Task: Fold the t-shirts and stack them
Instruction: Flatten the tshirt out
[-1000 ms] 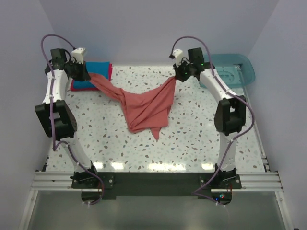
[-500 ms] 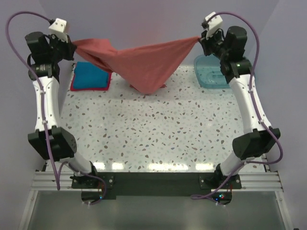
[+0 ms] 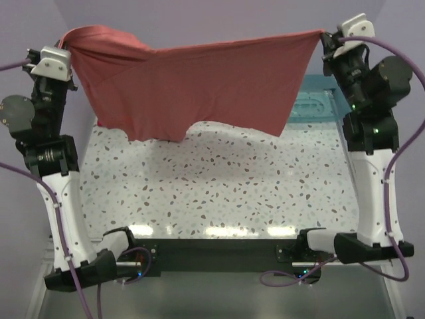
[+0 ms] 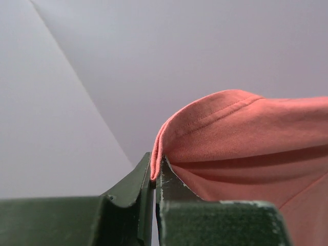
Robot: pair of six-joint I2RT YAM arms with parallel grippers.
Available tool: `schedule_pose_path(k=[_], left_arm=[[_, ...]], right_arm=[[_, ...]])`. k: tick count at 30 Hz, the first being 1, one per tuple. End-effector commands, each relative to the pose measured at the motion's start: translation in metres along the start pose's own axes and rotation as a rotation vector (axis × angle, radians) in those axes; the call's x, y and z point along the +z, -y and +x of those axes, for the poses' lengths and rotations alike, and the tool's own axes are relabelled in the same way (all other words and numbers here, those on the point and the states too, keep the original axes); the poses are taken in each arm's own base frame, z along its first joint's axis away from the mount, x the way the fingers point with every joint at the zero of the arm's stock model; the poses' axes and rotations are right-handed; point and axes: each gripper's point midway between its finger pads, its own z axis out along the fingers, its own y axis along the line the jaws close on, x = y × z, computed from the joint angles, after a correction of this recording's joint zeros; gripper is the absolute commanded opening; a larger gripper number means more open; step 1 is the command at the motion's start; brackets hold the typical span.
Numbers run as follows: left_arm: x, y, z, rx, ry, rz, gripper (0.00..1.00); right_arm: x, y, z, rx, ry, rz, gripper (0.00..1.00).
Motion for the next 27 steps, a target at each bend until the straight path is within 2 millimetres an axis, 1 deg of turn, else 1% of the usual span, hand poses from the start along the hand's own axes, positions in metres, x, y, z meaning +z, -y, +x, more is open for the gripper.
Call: schedule_pose_path(k=[1, 2, 3, 4, 5, 7, 8, 9, 10, 11, 12, 14, 16, 17, 19, 20, 21, 22, 23, 24, 25, 26, 27], left_arm=[[-0.040, -0.037, -0.075, 0.201, 0.182, -0.207, 0.00], [-0.056, -0.037, -0.092, 0.225, 0.216, -0.229, 0.00], [-0.065, -0.042, -0.104, 0.249, 0.240, -0.264, 0.00], [-0.072, -0.043, -0.112, 0.257, 0.253, -0.279, 0.00], [-0.085, -0.043, -0.127, 0.272, 0.282, -0.297, 0.00], [-0.097, -0.044, -0.142, 0.306, 0.312, -0.319, 0.00], [-0.107, -0.044, -0.154, 0.316, 0.336, -0.334, 0.00], [-0.111, -0.045, -0.160, 0.327, 0.348, -0.343, 0.00], [-0.115, -0.045, -0.165, 0.333, 0.359, -0.347, 0.00], [-0.122, -0.044, -0.177, 0.343, 0.383, -0.353, 0.00], [-0.122, -0.043, -0.178, 0.359, 0.374, -0.343, 0.00], [-0.125, -0.042, -0.181, 0.388, 0.369, -0.336, 0.00], [-0.120, -0.037, -0.169, 0.429, 0.321, -0.300, 0.00], [-0.118, -0.033, -0.161, 0.442, 0.298, -0.273, 0.00], [-0.106, -0.012, -0.125, 0.495, 0.211, -0.142, 0.00], [-0.103, -0.003, -0.111, 0.507, 0.185, -0.085, 0.00], [-0.100, 0.016, -0.084, 0.507, 0.128, 0.025, 0.00], [-0.097, 0.032, -0.049, 0.458, 0.059, 0.111, 0.00], [-0.095, 0.035, -0.036, 0.446, 0.037, 0.124, 0.00], [-0.096, 0.051, -0.012, 0.399, -0.010, 0.209, 0.00], [-0.096, 0.061, 0.006, 0.362, -0.045, 0.256, 0.00], [-0.096, 0.075, 0.039, 0.300, -0.107, 0.315, 0.00], [-0.099, 0.092, 0.057, 0.241, -0.130, 0.388, 0.00]], right_arm=[[-0.066, 0.036, -0.084, -0.110, 0.193, 0.165, 0.00], [-0.076, 0.037, -0.089, -0.139, 0.203, 0.175, 0.00], [-0.088, 0.038, -0.097, -0.157, 0.216, 0.188, 0.00], [-0.097, 0.041, -0.102, -0.171, 0.223, 0.208, 0.00], [-0.117, 0.043, -0.116, -0.189, 0.251, 0.226, 0.00], [-0.135, 0.045, -0.126, -0.225, 0.268, 0.247, 0.00], [-0.143, 0.046, -0.131, -0.238, 0.278, 0.256, 0.00], [-0.157, 0.047, -0.142, -0.262, 0.300, 0.271, 0.00], [-0.162, 0.048, -0.144, -0.272, 0.301, 0.278, 0.00], [-0.168, 0.049, -0.148, -0.294, 0.307, 0.285, 0.00], [-0.174, 0.050, -0.152, -0.305, 0.312, 0.296, 0.00], [-0.177, 0.052, -0.151, -0.333, 0.295, 0.307, 0.00], [-0.171, 0.050, -0.139, -0.339, 0.256, 0.291, 0.00], [-0.163, 0.045, -0.127, -0.342, 0.227, 0.265, 0.00], [-0.147, 0.036, -0.099, -0.333, 0.157, 0.211, 0.00], [-0.135, 0.026, -0.074, -0.328, 0.104, 0.167, 0.00], [-0.128, 0.020, -0.055, -0.320, 0.062, 0.138, 0.00], [-0.114, 0.005, -0.018, -0.311, -0.014, 0.074, 0.00], [-0.109, 0.000, 0.001, -0.305, -0.051, 0.053, 0.00], [-0.104, -0.009, 0.019, -0.296, -0.081, 0.023, 0.00], [-0.098, -0.018, 0.041, -0.290, -0.122, -0.013, 0.00], [-0.093, -0.034, 0.078, -0.275, -0.187, -0.071, 0.00], [-0.091, -0.044, 0.095, -0.265, -0.207, -0.108, 0.00]])
